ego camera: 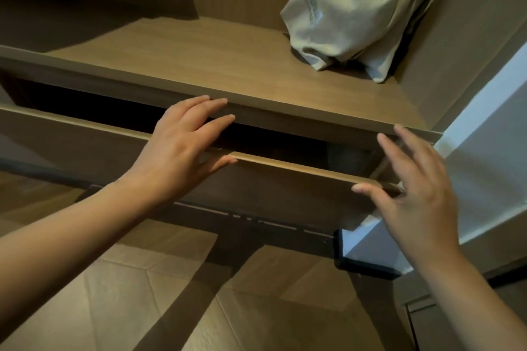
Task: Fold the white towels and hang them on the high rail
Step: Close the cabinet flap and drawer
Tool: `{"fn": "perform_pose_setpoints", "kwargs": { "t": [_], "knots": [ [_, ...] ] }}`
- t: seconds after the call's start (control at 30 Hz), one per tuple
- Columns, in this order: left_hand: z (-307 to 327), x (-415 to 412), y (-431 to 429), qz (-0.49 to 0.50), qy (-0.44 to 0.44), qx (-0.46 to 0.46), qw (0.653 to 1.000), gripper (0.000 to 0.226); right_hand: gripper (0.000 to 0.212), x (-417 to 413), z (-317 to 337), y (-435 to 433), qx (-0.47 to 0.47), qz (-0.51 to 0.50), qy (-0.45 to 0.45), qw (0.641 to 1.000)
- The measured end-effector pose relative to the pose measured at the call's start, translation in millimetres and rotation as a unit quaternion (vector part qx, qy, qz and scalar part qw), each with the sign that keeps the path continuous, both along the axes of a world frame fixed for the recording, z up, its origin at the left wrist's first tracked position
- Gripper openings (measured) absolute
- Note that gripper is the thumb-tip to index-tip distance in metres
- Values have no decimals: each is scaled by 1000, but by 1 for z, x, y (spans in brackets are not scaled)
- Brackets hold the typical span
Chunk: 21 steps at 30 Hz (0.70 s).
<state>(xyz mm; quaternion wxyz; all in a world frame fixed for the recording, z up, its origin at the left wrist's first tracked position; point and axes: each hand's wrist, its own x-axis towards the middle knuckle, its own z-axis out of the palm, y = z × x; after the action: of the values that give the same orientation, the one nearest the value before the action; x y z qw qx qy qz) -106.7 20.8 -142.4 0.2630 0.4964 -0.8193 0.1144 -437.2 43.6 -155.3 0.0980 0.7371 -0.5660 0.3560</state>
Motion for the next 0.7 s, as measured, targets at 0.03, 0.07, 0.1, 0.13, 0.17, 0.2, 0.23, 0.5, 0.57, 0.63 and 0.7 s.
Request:
{"fn": "perform_pose_setpoints", "kwargs": {
  "t": [0.03, 0.07, 0.1, 0.13, 0.17, 0.2, 0.23, 0.5, 0.57, 0.63, 0.7],
  "knots": [
    [2, -2, -4, 7, -8, 5, 1000, 66, 77, 0, 2, -5, -1, -3, 3, 1000],
    [5, -5, -9, 13, -16, 9, 1000, 68, 78, 1, 3, -10, -2, -5, 7, 1000],
    [8, -8, -14, 19, -21, 12, 1000, 72, 79, 1, 5, -15, -3, -6, 14, 1000],
    [10, -11, -18, 25, -25, 15, 999, 75, 79, 1, 6, -20, -2, -6, 19, 1000],
    [13, -13, -23, 30, -26, 20, 999, 78, 78, 1, 7, -24, 0, -7, 21, 1000],
    [14, -14, -28, 34, -25, 26, 999, 80, 77, 1, 7, -28, 3, -9, 19, 1000],
    [15, -15, -32, 39, -24, 34, 998, 81, 76, 1, 8, -32, 5, -10, 18, 1000],
    [6, -17, -47, 64, 2, 7, 998, 75, 69, -1, 2, -52, -20, -17, 4, 1000],
    [4, -18, -49, 69, 5, -6, 998, 72, 65, 0, -1, -55, -38, -26, -1, 999],
    [1, -19, -51, 74, 15, -18, 997, 69, 62, 3, -3, -58, -55, -37, -7, 998],
    [0, -21, -53, 82, 28, -31, 996, 66, 61, 5, -5, -62, -71, -47, -9, 996]
  ]
}}
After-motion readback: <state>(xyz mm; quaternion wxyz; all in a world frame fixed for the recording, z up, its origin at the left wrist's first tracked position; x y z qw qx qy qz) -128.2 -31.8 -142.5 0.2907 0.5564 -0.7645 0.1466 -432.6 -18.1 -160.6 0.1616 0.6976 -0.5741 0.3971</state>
